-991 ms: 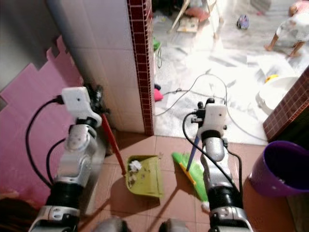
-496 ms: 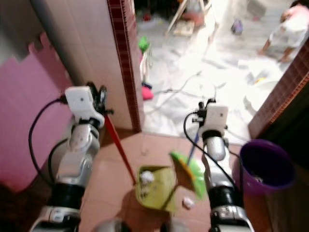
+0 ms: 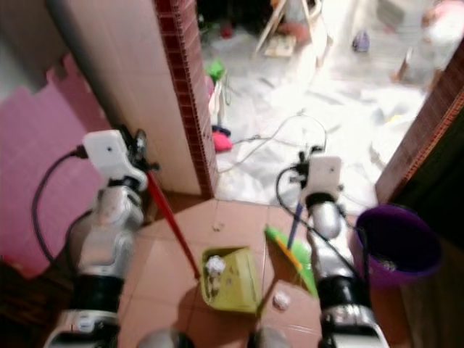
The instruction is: Sweep floor
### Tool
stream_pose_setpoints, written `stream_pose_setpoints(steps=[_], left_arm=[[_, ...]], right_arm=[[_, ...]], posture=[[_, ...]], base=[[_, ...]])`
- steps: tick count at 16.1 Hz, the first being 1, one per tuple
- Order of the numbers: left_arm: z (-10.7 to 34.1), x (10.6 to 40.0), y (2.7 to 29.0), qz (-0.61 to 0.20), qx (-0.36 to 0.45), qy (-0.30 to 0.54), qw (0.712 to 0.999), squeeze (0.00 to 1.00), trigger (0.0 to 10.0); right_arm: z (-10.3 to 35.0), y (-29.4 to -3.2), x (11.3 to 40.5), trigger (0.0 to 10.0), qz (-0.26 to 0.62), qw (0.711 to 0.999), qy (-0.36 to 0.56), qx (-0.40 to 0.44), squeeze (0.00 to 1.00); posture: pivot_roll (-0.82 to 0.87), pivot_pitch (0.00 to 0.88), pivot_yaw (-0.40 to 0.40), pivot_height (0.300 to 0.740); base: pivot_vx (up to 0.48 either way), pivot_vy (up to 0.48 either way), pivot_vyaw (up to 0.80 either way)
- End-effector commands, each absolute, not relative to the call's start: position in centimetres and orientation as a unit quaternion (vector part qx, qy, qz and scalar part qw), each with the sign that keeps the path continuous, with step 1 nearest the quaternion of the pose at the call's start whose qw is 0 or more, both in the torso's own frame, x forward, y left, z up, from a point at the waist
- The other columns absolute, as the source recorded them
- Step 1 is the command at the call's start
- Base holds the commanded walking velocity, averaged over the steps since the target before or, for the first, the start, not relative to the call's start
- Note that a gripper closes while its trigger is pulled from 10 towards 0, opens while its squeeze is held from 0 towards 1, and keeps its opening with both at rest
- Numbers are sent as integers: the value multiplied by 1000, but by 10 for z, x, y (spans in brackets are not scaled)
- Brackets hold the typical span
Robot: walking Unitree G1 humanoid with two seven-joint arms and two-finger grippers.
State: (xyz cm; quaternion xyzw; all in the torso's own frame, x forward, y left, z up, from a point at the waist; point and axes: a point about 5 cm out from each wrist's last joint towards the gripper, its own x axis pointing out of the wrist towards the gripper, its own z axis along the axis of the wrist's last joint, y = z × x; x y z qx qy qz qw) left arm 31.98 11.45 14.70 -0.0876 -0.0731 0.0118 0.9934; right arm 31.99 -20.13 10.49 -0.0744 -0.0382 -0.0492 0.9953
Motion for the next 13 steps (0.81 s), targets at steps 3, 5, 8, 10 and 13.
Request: stream_pose_setpoints(steps=[3,5,8,10,13], left_arm=[[164,321,119,20,-97,-104,990,0,10000],[164,322,119,21,-100,-102,990,0,10000],[163,322,118,23,-103,-99,989,0,10000],[162,322,118,24,-104,-98,989,0,10000],[162,323,118,25,-106,-96,989,0,10000]], right_arm=[[105,-208,323,10000,-71,992,-9,-100,0],[103,-209,324,10000,-61,993,3,-96,0],[96,-207,324,10000,-51,994,21,-96,0],[93,-206,322,10000,-46,994,31,-95,0],[90,-207,322,10000,-45,994,39,-96,0]], posture=[[-76,0,54,740],[-80,0,51,740],[-80,0,47,740],[-81,0,46,740],[-86,0,44,740]], base=[[0,0,-308],[0,0,0],[0,0,0],[0,0,0],[0,0,0]])
